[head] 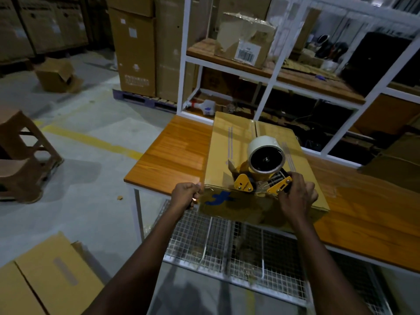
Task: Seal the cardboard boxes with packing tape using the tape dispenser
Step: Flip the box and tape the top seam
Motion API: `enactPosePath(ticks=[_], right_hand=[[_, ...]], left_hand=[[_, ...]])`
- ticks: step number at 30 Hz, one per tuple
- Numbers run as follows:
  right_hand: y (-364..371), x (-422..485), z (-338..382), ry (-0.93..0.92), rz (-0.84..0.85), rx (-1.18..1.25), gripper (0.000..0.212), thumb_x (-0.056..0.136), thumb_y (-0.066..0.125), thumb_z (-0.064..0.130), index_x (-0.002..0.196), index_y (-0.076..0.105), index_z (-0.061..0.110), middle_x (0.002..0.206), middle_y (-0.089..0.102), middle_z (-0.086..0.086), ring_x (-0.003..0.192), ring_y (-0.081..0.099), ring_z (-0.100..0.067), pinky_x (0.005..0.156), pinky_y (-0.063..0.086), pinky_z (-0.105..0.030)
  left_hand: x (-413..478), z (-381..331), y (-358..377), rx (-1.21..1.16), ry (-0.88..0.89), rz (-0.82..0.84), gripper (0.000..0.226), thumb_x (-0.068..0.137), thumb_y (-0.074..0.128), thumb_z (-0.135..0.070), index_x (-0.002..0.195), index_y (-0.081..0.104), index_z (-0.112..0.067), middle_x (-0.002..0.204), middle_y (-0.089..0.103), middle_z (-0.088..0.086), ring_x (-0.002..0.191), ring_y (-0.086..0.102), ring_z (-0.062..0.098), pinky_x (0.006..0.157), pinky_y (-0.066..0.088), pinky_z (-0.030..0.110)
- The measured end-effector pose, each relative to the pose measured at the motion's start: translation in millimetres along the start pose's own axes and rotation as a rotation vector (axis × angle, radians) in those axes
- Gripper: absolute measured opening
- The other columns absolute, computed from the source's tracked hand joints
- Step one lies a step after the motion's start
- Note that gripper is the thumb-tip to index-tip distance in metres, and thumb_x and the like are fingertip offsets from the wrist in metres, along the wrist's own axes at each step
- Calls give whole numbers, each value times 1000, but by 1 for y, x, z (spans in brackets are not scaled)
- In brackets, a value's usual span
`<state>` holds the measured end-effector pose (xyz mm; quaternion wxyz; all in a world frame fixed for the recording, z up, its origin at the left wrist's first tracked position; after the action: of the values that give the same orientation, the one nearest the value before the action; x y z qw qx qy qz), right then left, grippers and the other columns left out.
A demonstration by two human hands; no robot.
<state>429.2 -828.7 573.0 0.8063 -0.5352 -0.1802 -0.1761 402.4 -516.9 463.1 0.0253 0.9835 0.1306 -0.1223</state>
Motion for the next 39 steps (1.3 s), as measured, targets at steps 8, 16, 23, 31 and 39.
enactPosePath(ticks=[8,16,23,31,39], right_hand=[[7,-4,-4,-79,27,-97,50,73,71,5,120,56,16,114,56,-10,100,41,-34,91,29,-47],[9,-5,-6,-105,17,-129,55,72,73,6,123,55,16,116,55,-11,98,39,-32,89,31,-47],[9,-6,-6,-99,15,-125,55,73,74,7,124,55,15,117,55,-11,100,40,-33,89,30,-46],[11,-6,-6,-76,8,-127,55,72,76,8,123,55,17,113,56,-10,97,42,-33,89,31,-46],[11,-8,-6,-85,7,-120,54,73,75,6,121,54,16,112,56,-10,98,43,-35,89,32,-47]], left_hand=[[7,3,5,298,127,-29,47,100,52,-42,65,65,-14,56,61,-2,41,52,10,47,39,22],[0,15,7,581,57,63,55,100,37,-58,82,56,-10,71,62,5,61,61,19,49,38,25],[-29,-1,19,186,326,-170,49,97,46,-5,145,47,-14,119,65,3,101,61,16,85,53,34],[-37,45,30,509,259,-59,73,92,55,-20,156,22,-25,164,17,6,150,15,29,118,23,58],[-41,14,19,640,480,-207,66,82,71,-21,143,46,-16,151,43,7,139,33,30,109,36,54]])
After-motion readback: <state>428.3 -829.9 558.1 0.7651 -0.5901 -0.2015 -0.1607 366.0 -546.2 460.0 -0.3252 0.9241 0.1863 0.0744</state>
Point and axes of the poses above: each hand's wrist, its own x-axis towards the middle knuckle, its own y-axis out of the palm, z = x × y, the point moved 5 cm from there along x, towards the middle knuckle
